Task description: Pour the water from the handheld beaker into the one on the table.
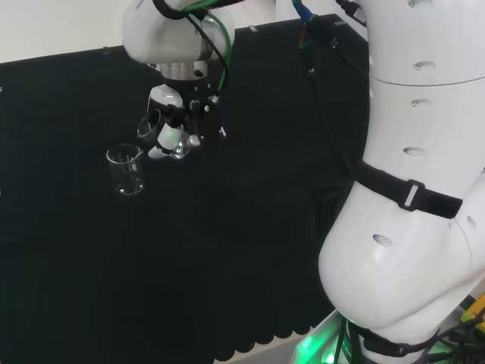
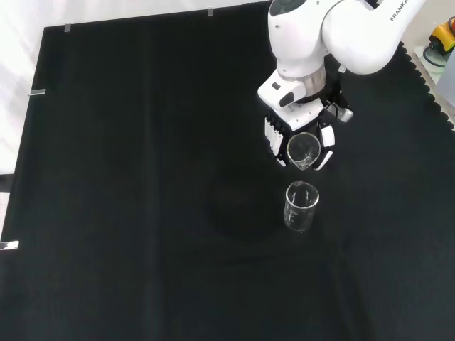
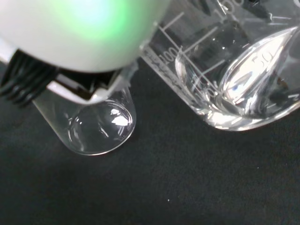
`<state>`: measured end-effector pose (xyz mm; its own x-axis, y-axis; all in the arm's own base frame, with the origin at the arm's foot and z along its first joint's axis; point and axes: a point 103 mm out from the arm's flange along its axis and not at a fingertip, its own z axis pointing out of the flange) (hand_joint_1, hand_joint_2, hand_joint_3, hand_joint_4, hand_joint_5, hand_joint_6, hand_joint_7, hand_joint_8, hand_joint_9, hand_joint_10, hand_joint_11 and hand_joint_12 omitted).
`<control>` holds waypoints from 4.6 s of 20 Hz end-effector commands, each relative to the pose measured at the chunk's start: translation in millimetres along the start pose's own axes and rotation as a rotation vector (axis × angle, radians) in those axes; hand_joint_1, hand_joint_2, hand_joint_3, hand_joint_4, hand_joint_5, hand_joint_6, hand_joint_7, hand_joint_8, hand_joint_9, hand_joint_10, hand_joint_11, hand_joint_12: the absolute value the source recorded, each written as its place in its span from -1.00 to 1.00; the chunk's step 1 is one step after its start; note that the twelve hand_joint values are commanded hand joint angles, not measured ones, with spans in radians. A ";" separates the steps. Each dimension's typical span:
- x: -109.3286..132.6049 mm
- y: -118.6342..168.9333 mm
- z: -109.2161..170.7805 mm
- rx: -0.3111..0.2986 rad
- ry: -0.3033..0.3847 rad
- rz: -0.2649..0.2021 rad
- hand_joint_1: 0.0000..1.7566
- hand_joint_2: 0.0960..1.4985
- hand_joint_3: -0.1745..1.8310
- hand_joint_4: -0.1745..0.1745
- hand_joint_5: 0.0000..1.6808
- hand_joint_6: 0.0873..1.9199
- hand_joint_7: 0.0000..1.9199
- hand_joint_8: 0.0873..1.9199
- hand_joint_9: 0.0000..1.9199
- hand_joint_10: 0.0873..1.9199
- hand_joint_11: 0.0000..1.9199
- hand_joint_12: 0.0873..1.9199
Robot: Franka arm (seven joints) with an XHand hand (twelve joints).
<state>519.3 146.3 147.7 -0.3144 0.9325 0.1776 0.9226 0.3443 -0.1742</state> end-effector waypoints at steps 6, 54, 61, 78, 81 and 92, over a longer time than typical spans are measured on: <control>9.3 5.6 0.4 0.039 -0.065 0.001 0.50 -0.43 0.16 -1.00 0.43 -0.08 0.33 -0.11 0.71 -0.24 0.42 -0.27; 32.5 18.2 -13.9 0.192 -0.415 0.012 0.50 -0.43 0.16 -1.00 0.43 -0.09 0.33 -0.12 0.72 -0.25 0.45 -0.28; 33.2 19.2 -14.7 0.205 -0.449 0.015 0.50 -0.42 0.16 -1.00 0.43 -0.09 0.33 -0.12 0.72 -0.25 0.45 -0.28; 42.1 23.3 -15.1 0.236 -0.511 0.034 0.50 -0.42 0.16 -1.00 0.43 -0.09 0.33 -0.12 0.73 -0.26 0.45 -0.29; 40.2 22.5 -17.0 0.237 -0.515 0.034 0.50 -0.42 0.16 -1.00 0.43 -0.09 0.33 -0.12 0.73 -0.26 0.45 -0.29; 42.2 22.9 -18.5 0.254 -0.551 0.038 0.50 -0.42 0.16 -1.00 0.43 -0.09 0.33 -0.12 0.73 -0.26 0.45 -0.29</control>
<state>531.8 191.3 169.5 -0.4135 0.8430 -0.3441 0.8747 0.2628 -0.4073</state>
